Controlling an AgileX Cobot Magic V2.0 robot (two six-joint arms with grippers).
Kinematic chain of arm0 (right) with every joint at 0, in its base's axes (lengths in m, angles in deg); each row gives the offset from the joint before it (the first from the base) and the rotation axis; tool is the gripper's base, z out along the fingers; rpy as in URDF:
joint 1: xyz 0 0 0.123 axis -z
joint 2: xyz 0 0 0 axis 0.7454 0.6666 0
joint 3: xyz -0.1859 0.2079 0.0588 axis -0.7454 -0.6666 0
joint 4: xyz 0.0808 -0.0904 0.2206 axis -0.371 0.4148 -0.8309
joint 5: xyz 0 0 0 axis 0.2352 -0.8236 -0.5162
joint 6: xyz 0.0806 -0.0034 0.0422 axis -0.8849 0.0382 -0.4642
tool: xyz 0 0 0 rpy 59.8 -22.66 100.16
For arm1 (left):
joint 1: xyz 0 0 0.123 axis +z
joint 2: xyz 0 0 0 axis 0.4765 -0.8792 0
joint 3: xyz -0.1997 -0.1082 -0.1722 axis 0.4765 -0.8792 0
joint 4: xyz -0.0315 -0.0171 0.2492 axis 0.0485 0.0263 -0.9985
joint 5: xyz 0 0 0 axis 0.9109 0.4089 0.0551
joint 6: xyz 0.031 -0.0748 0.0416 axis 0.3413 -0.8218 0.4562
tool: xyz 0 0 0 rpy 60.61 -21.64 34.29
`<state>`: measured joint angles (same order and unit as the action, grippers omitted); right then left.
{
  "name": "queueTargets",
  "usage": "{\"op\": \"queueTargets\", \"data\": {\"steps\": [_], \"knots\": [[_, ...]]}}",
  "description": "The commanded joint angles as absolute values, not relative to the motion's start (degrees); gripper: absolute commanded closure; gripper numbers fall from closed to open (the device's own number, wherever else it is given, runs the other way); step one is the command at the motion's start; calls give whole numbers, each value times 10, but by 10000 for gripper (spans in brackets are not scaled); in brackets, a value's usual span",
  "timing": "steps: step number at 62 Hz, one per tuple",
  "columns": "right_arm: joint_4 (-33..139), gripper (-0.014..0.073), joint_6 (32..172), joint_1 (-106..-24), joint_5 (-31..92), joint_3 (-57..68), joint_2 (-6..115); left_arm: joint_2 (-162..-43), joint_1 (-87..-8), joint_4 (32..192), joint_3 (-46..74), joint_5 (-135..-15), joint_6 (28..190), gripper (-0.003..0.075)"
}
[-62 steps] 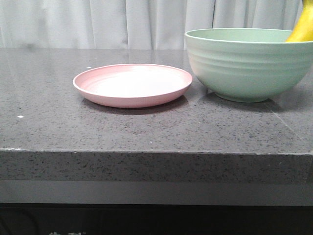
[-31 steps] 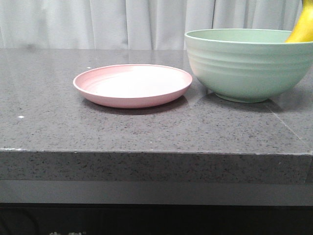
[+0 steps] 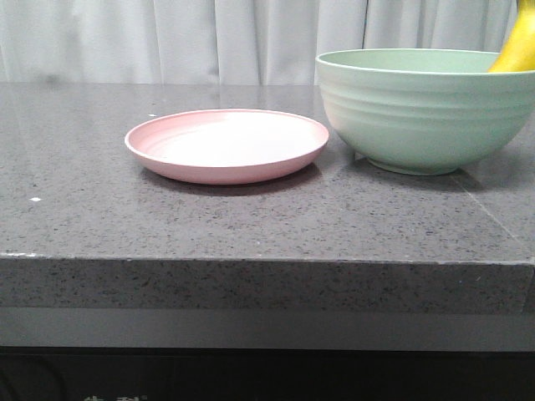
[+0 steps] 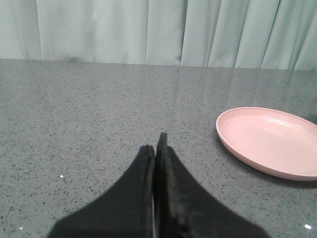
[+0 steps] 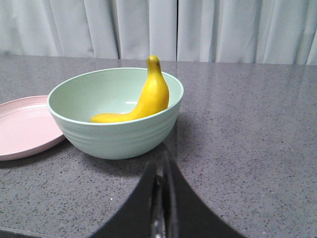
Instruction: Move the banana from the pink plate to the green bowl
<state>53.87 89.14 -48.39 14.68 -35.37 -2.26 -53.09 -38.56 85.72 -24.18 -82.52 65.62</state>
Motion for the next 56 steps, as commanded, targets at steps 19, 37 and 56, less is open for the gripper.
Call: {"op": "queueTargets", "data": {"steps": [19,37,56], "knots": [[534,662,896,-481,195,-341,-16,-537,-386,861,-229,-777,652,738],[534,662,896,-481,195,-341,-16,-432,-323,864,-338,-778,652,738],[534,662,896,-481,195,-341,-16,-433,-293,885,-437,-743,652,738]]}}
